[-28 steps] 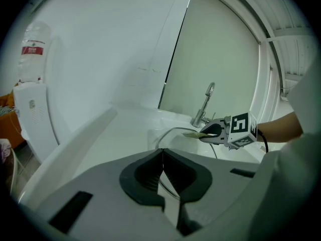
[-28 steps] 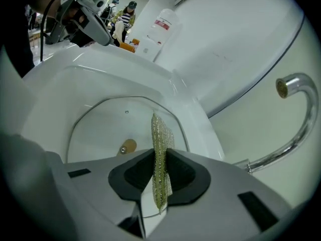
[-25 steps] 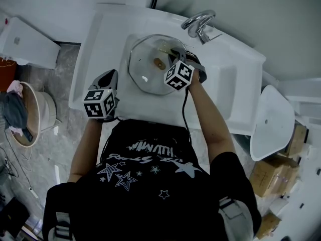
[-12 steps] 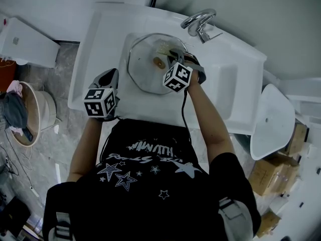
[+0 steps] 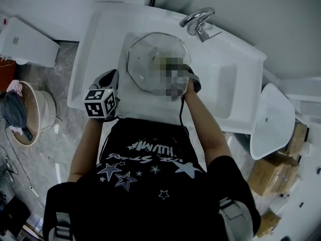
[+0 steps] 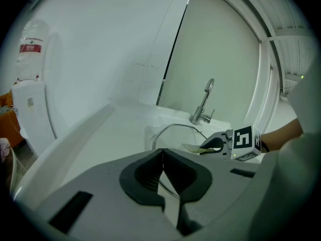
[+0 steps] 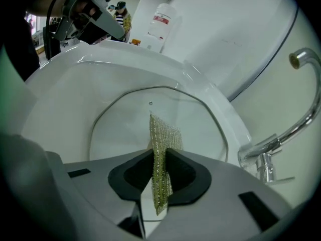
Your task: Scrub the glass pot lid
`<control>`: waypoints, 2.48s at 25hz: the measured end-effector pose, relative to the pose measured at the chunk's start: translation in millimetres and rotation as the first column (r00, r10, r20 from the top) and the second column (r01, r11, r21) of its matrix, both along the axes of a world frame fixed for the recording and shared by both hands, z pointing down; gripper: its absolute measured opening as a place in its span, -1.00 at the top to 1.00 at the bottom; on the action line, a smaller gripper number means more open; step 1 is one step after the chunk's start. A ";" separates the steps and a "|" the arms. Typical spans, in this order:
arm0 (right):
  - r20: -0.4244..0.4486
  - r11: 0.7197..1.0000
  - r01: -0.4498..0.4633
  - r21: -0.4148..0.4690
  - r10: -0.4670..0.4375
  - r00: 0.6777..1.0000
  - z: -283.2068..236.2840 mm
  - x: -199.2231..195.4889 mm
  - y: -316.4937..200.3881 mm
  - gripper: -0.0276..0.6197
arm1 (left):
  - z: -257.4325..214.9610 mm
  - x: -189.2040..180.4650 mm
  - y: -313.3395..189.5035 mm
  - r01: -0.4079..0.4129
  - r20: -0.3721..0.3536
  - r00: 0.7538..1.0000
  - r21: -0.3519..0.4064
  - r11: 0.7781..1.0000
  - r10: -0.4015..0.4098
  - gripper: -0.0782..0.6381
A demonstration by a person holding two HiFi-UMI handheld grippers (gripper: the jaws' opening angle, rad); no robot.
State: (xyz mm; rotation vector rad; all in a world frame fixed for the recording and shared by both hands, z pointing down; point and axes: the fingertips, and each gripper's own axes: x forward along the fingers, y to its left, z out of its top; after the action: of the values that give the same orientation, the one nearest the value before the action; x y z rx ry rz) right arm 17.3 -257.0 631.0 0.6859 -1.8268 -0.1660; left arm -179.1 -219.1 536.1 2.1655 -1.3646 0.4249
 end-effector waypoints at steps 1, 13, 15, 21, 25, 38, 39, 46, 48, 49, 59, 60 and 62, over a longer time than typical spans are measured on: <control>0.012 1.000 -0.003 -0.015 0.003 1.000 2.5 -1.9 5.3 0.69 | -0.2 0.1 1.1 0.001 -0.001 1.000 0.000 1.000 -0.001 0.76; 0.104 0.983 -0.002 -0.184 0.021 0.994 25.4 -19.6 63.8 0.69 | 1.8 5.7 14.7 0.003 -0.012 1.000 -0.007 1.000 -0.003 0.76; 0.103 0.980 0.011 -0.200 0.010 0.995 28.9 -22.0 73.6 0.69 | 1.1 6.7 15.8 0.001 -0.014 1.000 -0.004 1.000 -0.001 0.76; 0.111 0.958 0.064 -0.281 -0.034 0.993 37.7 -31.1 102.3 0.68 | 1.6 8.7 21.0 -0.001 -0.018 1.000 -0.008 1.000 0.000 0.76; 0.143 0.935 0.091 -0.342 -0.044 0.989 37.9 -36.3 117.4 0.68 | -0.3 12.4 23.4 -0.006 -0.024 1.000 -0.005 1.000 0.006 0.76; 0.290 0.869 0.070 -0.490 0.087 0.953 21.6 -38.4 116.7 0.68 | -5.3 15.0 22.6 -0.006 -0.029 1.000 0.008 1.000 0.006 0.76; 0.299 0.879 0.064 -0.472 0.091 0.950 16.5 -37.3 111.0 0.69 | -5.4 14.3 23.1 -0.005 -0.028 1.000 0.007 1.000 0.005 0.76; 0.233 0.993 0.045 -0.111 -0.018 0.972 -37.3 -20.5 29.3 0.70 | -1.8 7.2 26.5 0.003 -0.028 1.000 -0.007 1.000 -0.003 0.76; 0.138 0.995 0.095 0.012 -0.096 0.986 -49.1 -16.9 5.9 0.70 | -0.4 8.0 27.2 0.002 -0.028 1.000 -0.013 1.000 -0.002 0.76; 0.082 0.989 0.131 0.065 -0.137 0.987 -53.1 -16.0 -4.2 0.70 | 0.1 8.7 27.5 -0.001 -0.027 1.000 -0.015 1.000 0.000 0.76; -0.137 0.931 0.296 0.216 -0.271 0.953 -57.8 -18.0 -54.8 0.71 | 5.5 7.0 29.1 0.001 -0.006 1.000 -0.035 0.999 -0.001 0.76; -0.145 0.931 0.296 0.213 -0.270 0.952 -54.9 -16.4 -56.6 0.71 | 5.9 6.1 28.9 0.002 -0.004 1.000 -0.036 0.999 -0.002 0.76; -0.134 0.939 0.274 0.210 -0.250 0.959 -51.0 -12.9 -58.5 0.71 | 5.9 3.3 28.9 0.005 0.000 1.000 -0.038 0.999 -0.005 0.76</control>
State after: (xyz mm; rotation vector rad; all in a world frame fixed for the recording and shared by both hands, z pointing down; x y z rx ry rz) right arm 4.4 -315.5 580.0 0.5745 -1.8070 -0.5854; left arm -175.9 -190.2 542.1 2.1309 -1.3508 0.4452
